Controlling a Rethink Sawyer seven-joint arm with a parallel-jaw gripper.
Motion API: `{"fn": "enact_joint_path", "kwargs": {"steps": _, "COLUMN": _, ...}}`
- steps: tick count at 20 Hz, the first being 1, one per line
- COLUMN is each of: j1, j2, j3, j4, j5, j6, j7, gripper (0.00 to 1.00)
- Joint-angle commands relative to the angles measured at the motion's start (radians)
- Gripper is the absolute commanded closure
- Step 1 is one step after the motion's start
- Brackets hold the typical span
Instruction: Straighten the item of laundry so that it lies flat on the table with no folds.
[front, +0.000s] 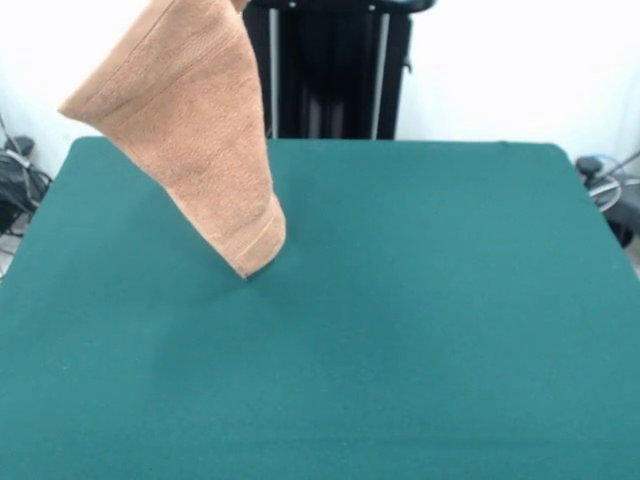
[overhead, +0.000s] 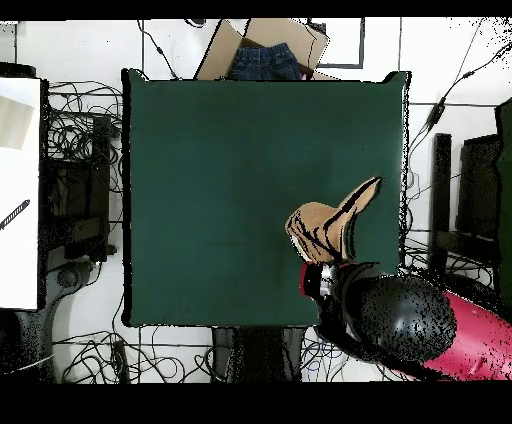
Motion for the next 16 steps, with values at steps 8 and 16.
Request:
{"fn": "enact_joint_path", "kwargs": {"steps": 8, "j1": -0.030, "j2": 0.003, "j3": 0.052, "j4": -0.058, "j5": 0.009, "j6": 0.170, "j7": -0.226, "gripper": 1.00}}
{"fn": "enact_joint_path", "kwargs": {"steps": 16, "j1": -0.064, "j2": 0.030, "j3": 0.062, "j4": -0.101, "j5": -0.005, "j6": 0.200, "j7": -0.266, "gripper": 1.00}}
